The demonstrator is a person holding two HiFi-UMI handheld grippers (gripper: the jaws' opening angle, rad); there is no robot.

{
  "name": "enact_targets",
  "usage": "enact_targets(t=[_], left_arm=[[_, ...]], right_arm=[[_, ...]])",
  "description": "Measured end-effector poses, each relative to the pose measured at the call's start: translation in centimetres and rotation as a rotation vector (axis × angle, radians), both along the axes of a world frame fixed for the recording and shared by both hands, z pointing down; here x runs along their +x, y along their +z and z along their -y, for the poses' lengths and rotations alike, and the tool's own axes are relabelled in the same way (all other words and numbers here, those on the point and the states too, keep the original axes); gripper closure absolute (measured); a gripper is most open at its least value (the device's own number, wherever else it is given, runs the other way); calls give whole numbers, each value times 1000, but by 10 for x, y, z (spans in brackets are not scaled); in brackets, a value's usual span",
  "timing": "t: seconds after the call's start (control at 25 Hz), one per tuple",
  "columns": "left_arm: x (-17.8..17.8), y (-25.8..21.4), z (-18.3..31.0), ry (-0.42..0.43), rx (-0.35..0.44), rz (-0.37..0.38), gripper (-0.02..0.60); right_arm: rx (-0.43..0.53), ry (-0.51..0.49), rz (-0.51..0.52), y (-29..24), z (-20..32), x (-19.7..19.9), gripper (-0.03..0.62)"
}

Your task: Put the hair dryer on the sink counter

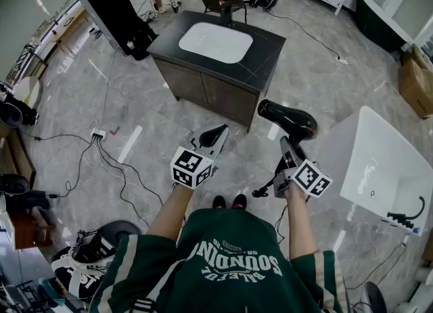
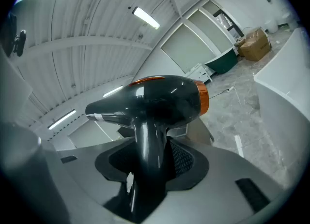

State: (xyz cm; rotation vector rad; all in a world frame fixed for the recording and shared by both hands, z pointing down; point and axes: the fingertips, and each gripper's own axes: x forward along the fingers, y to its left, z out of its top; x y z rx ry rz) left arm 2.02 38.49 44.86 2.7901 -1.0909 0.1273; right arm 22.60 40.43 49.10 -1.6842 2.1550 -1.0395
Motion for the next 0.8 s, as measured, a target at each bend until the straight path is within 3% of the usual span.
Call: enact_targets(t=[0.44, 0.8], left_arm=[[-11, -1, 3, -3, 5, -23, 571], [-11, 2, 9, 1, -5, -24, 571]], right_arm=[[-55, 18, -37, 6, -3, -11, 396], [-45, 6, -84, 1, 4, -14, 396]])
